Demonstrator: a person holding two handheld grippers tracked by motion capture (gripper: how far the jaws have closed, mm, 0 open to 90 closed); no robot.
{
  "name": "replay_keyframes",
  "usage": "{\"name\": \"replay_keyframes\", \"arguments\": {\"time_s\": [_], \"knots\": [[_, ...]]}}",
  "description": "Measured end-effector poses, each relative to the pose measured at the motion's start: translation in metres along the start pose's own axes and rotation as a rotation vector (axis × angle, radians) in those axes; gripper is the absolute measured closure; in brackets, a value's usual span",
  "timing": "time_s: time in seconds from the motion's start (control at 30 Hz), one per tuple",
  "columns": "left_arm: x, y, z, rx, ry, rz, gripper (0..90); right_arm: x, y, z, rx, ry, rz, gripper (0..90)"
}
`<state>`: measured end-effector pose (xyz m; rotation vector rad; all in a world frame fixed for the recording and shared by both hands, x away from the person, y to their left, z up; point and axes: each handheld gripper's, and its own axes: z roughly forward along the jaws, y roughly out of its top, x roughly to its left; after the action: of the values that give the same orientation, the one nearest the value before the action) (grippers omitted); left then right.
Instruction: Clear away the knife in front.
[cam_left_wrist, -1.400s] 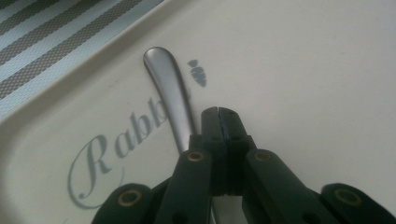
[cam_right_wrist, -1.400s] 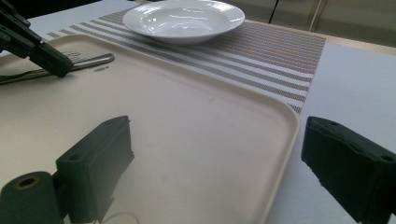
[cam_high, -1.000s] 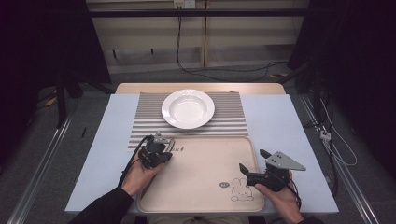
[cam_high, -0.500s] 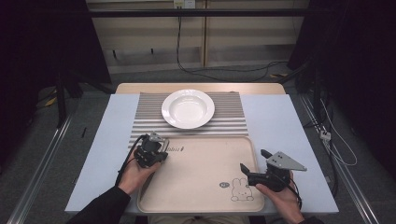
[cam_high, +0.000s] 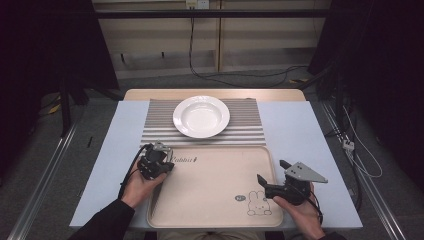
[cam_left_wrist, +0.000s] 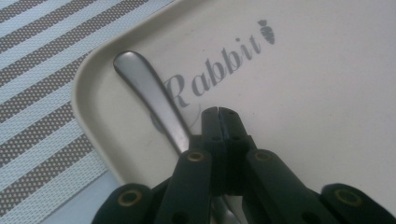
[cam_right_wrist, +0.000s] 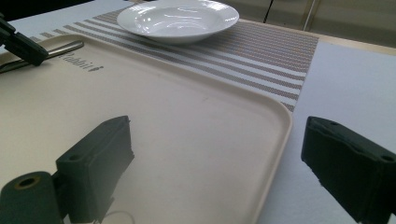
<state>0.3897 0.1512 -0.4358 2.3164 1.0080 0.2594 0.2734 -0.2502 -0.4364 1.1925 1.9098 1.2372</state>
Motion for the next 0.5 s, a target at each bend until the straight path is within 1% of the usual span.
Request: {"name": "replay_keyframes", "arguments": {"time_s": [0.07, 0.1, 0.13, 0.17, 0.27, 0.33, 0.37, 0.4, 0.43, 0.47, 0.5], "knots": [[0.0011, -0.0002, -0.0010, 0.006, 0.011, 0.012, 90.0, 0.0001, 0.0000, 0.0002, 0.001, 0.002, -0.001, 8.8], [0.0013, -0.0003, -0.0014, 0.009, 0.011, 0.008, 89.8, -0.0001, 0.0000, 0.0002, 0.001, 0.004, 0.001, 8.7], [0.0014, -0.0002, -0.0014, 0.009, 0.014, -0.006, 89.8, -0.0004, -0.0001, 0.0002, 0.001, 0.004, 0.002, 8.8], [0.0019, -0.0002, -0.0022, 0.014, 0.021, 0.005, 89.3, -0.0005, 0.0000, 0.0002, 0.001, 0.003, 0.002, 8.8], [0.0033, -0.0014, -0.0023, 0.005, 0.003, -0.011, 88.0, -0.0003, 0.0002, -0.0004, -0.003, 0.002, 0.001, 8.8], [0.0031, -0.0017, -0.0022, 0.006, -0.004, -0.001, 86.1, -0.0004, 0.0000, -0.0001, 0.000, 0.003, -0.001, 8.9], [0.0030, -0.0013, -0.0020, 0.006, -0.009, -0.003, 84.4, -0.0002, -0.0001, -0.0005, -0.001, 0.002, -0.001, 8.9], [0.0033, -0.0006, -0.0021, 0.011, -0.019, 0.009, 81.0, -0.0001, -0.0002, -0.0009, -0.002, 0.001, -0.001, 8.9], [0.0014, -0.0004, -0.0018, -0.002, -0.013, 0.006, 77.4, -0.0001, -0.0005, -0.0016, -0.002, 0.001, -0.002, 8.9], [0.0003, 0.0003, -0.0031, -0.016, -0.019, 0.015, 74.4, -0.0002, -0.0009, -0.0022, -0.002, 0.000, 0.000, 8.8], [-0.0007, 0.0013, -0.0058, -0.041, -0.029, 0.030, 72.7, -0.0005, -0.0011, -0.0031, -0.003, 0.000, 0.002, 8.9]]}}
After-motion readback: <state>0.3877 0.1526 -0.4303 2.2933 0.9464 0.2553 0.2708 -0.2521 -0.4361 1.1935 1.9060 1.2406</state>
